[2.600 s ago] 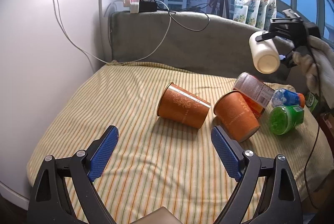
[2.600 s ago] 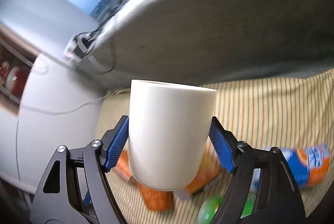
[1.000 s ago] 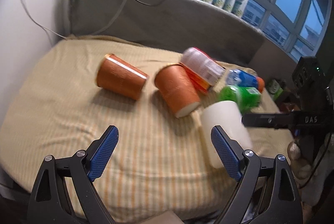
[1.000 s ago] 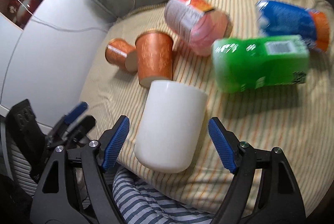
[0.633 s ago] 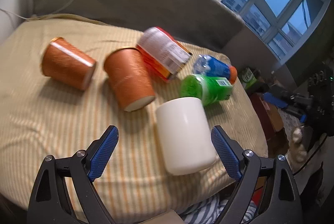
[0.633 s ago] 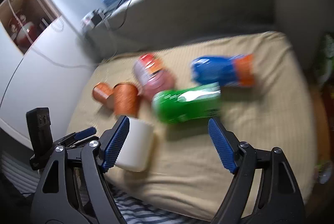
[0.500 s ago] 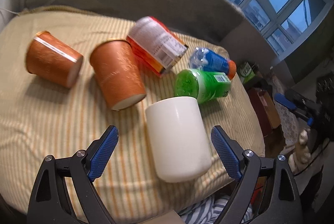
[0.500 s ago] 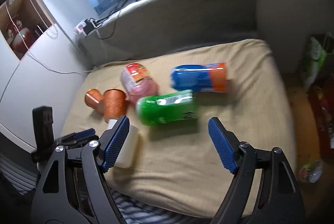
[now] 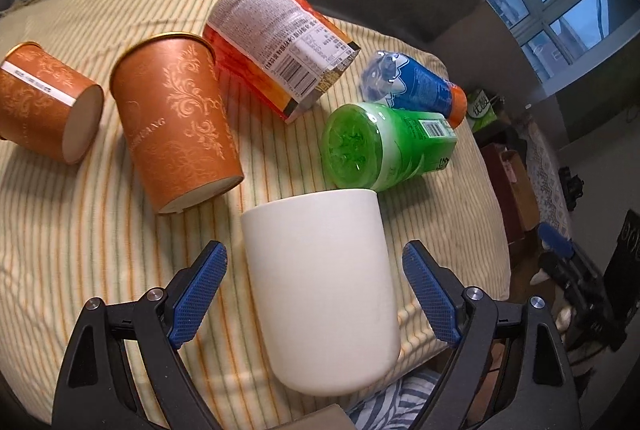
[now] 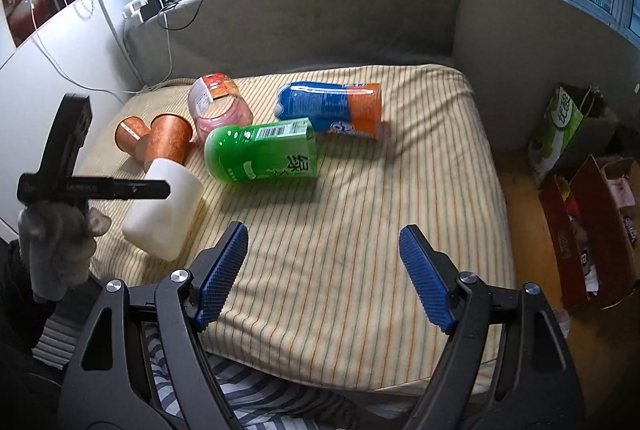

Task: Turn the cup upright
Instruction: 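Close the left tool on the white cup while the right tool opens and releases it, then rotate the white cup with the left tool until its opening faces up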

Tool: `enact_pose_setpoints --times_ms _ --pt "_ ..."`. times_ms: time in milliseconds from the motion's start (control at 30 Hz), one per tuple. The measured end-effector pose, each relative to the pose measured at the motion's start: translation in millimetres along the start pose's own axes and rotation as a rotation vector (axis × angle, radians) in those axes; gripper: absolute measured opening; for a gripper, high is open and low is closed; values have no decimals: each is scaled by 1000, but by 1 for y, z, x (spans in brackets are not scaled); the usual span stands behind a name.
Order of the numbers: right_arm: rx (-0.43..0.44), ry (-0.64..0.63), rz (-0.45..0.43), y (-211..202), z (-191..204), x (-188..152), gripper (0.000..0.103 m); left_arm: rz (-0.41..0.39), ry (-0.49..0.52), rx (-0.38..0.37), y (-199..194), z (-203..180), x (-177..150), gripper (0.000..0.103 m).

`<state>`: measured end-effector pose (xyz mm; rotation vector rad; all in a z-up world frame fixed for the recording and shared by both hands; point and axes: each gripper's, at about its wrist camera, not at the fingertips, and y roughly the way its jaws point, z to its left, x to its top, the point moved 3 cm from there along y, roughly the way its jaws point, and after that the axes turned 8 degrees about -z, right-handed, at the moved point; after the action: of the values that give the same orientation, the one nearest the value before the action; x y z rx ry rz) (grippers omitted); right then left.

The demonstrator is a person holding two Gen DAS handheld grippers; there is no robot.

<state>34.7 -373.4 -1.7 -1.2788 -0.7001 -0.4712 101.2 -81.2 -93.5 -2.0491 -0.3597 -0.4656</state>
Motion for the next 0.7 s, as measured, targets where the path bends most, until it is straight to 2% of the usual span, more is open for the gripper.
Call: enact_pose_setpoints --times_ms 33,100,167,433,700 --pt "-3 -1 -1 0 0 -2 81 2 6 0 1 -1 0 84" --pt "-7 4 1 2 -1 -7 81 10 6 3 4 -2 1 82" --pt "-5 19 5 3 -3 -10 81 13 9 7 6 -2 0 76" --pt "-13 68 4 6 -12 -15 81 -28 38 22 -2 -5 -3 76" --pt "4 71 9 12 -5 -17 81 -150 121 72 -19 -18 -3 76"
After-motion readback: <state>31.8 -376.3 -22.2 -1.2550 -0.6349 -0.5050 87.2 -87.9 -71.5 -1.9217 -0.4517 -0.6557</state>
